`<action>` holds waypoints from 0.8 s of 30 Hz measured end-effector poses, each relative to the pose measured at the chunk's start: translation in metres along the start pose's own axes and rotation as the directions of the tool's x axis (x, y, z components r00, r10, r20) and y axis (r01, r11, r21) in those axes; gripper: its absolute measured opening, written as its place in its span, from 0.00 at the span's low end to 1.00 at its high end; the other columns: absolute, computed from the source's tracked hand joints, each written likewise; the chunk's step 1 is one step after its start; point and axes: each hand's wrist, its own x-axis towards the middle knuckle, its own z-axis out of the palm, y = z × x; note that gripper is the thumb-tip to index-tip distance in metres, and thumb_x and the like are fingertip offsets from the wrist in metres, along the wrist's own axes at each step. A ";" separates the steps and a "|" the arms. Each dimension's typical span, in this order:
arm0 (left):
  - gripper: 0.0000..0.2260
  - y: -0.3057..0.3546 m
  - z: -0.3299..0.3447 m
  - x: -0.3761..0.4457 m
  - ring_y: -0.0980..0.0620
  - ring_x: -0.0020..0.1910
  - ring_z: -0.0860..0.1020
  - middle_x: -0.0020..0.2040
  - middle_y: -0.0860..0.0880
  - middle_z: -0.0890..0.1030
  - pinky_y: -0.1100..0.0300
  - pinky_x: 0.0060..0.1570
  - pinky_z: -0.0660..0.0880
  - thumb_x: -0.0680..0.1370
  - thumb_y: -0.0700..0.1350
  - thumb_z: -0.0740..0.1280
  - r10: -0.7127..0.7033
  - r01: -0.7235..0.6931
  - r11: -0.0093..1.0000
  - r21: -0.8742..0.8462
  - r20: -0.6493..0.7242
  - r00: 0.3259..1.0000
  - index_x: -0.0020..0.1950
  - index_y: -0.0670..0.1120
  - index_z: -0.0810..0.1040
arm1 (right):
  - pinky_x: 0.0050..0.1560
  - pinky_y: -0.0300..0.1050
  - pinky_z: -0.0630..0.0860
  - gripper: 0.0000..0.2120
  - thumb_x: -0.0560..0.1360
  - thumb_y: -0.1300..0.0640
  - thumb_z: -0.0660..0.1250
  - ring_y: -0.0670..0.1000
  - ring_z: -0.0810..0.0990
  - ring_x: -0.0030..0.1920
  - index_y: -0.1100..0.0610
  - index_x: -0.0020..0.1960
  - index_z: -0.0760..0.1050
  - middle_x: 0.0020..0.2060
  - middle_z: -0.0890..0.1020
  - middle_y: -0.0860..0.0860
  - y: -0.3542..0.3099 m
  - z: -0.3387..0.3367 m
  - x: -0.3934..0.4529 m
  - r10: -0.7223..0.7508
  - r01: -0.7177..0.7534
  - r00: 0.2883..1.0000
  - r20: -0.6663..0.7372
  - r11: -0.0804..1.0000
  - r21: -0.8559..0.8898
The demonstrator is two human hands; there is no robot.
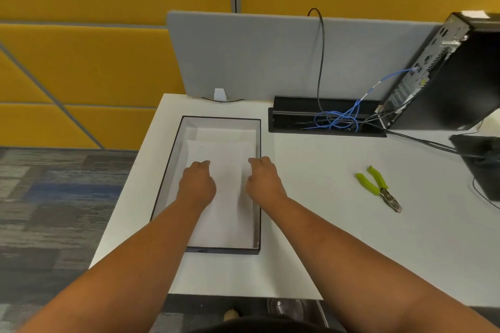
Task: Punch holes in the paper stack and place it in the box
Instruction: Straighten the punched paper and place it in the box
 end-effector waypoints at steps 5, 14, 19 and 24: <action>0.22 0.028 0.007 0.000 0.41 0.67 0.70 0.67 0.40 0.72 0.50 0.66 0.68 0.79 0.39 0.60 0.057 -0.057 0.998 -0.021 -0.019 0.998 0.74 0.41 0.66 | 0.59 0.44 0.70 0.22 0.75 0.68 0.61 0.58 0.71 0.61 0.62 0.68 0.70 0.60 0.72 0.58 0.017 -0.015 -0.010 0.067 -0.065 0.994 -0.082 0.998 0.020; 0.21 0.089 0.023 -0.007 0.41 0.66 0.70 0.68 0.40 0.72 0.50 0.65 0.68 0.80 0.40 0.59 0.138 -0.138 0.990 0.003 -0.038 0.990 0.73 0.42 0.67 | 0.67 0.43 0.63 0.25 0.78 0.66 0.58 0.56 0.66 0.68 0.60 0.74 0.63 0.70 0.67 0.57 0.072 -0.049 -0.028 0.138 -0.131 0.978 -0.156 0.990 0.058; 0.20 0.132 0.038 -0.015 0.41 0.63 0.73 0.65 0.40 0.75 0.50 0.62 0.71 0.80 0.40 0.60 0.148 -0.149 0.989 -0.022 -0.038 0.988 0.72 0.42 0.69 | 0.67 0.44 0.64 0.26 0.78 0.66 0.58 0.56 0.66 0.69 0.59 0.75 0.62 0.70 0.66 0.56 0.108 -0.073 -0.035 0.154 -0.149 0.978 -0.142 0.988 0.051; 0.20 0.172 0.063 -0.028 0.41 0.66 0.71 0.68 0.41 0.73 0.48 0.66 0.69 0.80 0.41 0.60 0.133 -0.135 0.988 -0.072 -0.029 0.991 0.73 0.42 0.68 | 0.66 0.44 0.65 0.26 0.77 0.66 0.58 0.57 0.65 0.69 0.59 0.75 0.62 0.71 0.66 0.56 0.150 -0.094 -0.040 0.148 -0.144 0.983 -0.111 0.989 0.037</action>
